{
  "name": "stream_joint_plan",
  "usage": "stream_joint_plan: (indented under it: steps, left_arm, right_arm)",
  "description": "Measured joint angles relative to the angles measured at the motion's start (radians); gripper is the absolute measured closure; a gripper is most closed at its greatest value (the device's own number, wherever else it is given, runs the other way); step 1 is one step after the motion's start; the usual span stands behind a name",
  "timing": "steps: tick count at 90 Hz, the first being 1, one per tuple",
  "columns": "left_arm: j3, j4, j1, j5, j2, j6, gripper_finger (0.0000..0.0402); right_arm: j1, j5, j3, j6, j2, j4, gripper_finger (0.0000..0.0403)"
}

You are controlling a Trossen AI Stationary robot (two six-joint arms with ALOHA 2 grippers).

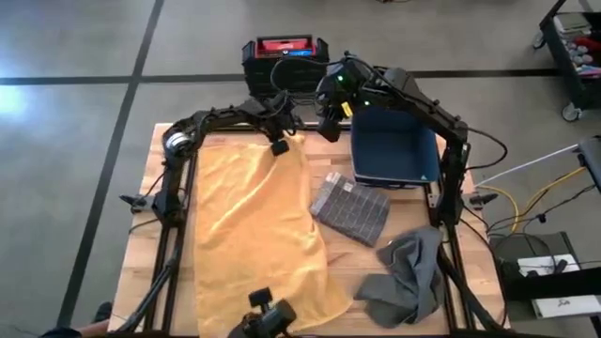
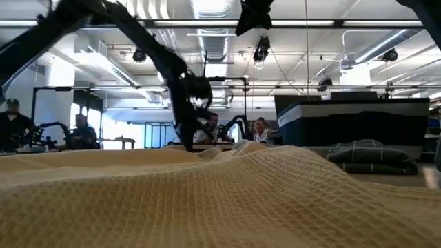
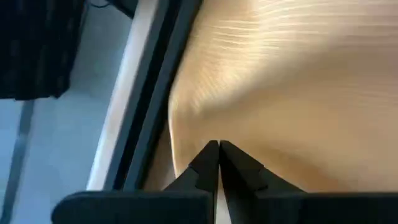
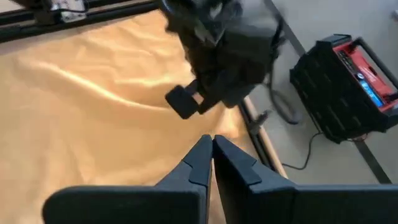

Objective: Fold towel
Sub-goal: Fold the yellow kitchen towel

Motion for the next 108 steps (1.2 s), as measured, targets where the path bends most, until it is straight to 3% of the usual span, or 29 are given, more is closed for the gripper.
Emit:
stream_joint_plan:
  steps: [10,25,49,65,77,89,99,108]
  left_arm:
    - [-0.085,-0.067,-0.072,0.012,-0.176,-0.085,0.0402]
    - [-0.331,-0.068,-0.257,0.004,-0.482,-0.230,0.0402]
    - [-0.700,-0.060,-0.780,-0.115,-0.854,-0.662,0.0402]
    - [-0.834,0.057,-1.229,-0.259,-0.920,-0.990,0.0402]
    - [-0.897,0.275,-1.452,-0.379,-0.911,-0.990,0.0402]
    - [-0.924,0.436,-1.525,-0.421,-0.900,-0.983,0.0390]
    - [-0.905,0.462,-1.520,-0.321,-0.876,-1.031,0.0353]
    - [-0.852,0.462,-1.523,-0.223,-0.832,-1.040,0.0301]
  right_arm:
    - [0.052,0.000,-0.029,-0.002,-0.001,0.003,0.0401]
    - [0.181,0.002,-0.154,0.019,-0.001,-0.007,0.0401]
    - [0.470,0.125,-0.488,0.049,0.000,0.176,0.0401]
    - [0.663,0.131,-0.651,0.050,0.007,0.364,0.0401]
    - [0.764,0.125,-0.712,0.057,0.009,0.446,0.0401]
    - [0.827,0.133,-0.735,0.087,0.009,0.538,0.0401]
    - [0.863,0.129,-0.729,0.175,0.008,0.591,0.0391]
    - [0.894,0.134,-0.720,0.261,0.008,0.584,0.0357]
